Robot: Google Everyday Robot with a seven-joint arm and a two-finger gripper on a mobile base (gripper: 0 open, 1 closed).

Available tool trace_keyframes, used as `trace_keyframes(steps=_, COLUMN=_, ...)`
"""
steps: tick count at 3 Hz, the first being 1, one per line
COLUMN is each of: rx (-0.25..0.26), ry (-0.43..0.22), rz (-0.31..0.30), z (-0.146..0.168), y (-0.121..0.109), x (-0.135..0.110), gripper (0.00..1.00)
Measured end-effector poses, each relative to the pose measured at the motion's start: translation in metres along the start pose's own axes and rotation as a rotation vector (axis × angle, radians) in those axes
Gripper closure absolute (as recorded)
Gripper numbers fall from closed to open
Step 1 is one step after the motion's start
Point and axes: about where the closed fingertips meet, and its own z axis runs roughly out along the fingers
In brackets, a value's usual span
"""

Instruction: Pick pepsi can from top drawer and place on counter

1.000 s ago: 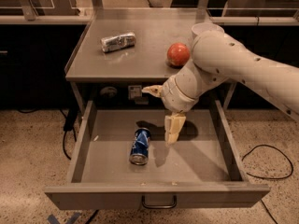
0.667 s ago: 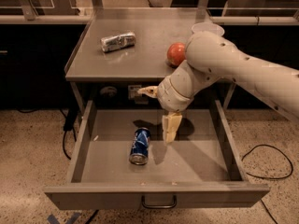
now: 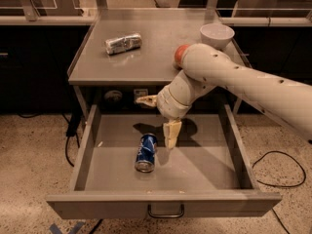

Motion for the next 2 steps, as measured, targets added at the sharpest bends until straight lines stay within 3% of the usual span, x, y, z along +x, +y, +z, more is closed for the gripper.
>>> trace_keyframes(steps=1, rx=-0.005, ry=-0.067, rz=-0.049, z=0.017, y=0.001, x=0.0, gripper=0.0)
trace_keyframes(steps=2, rx=-0.009, ry=-0.177, rz=-0.108, z=0.034, y=0.006, x=-0.004, gripper=0.0)
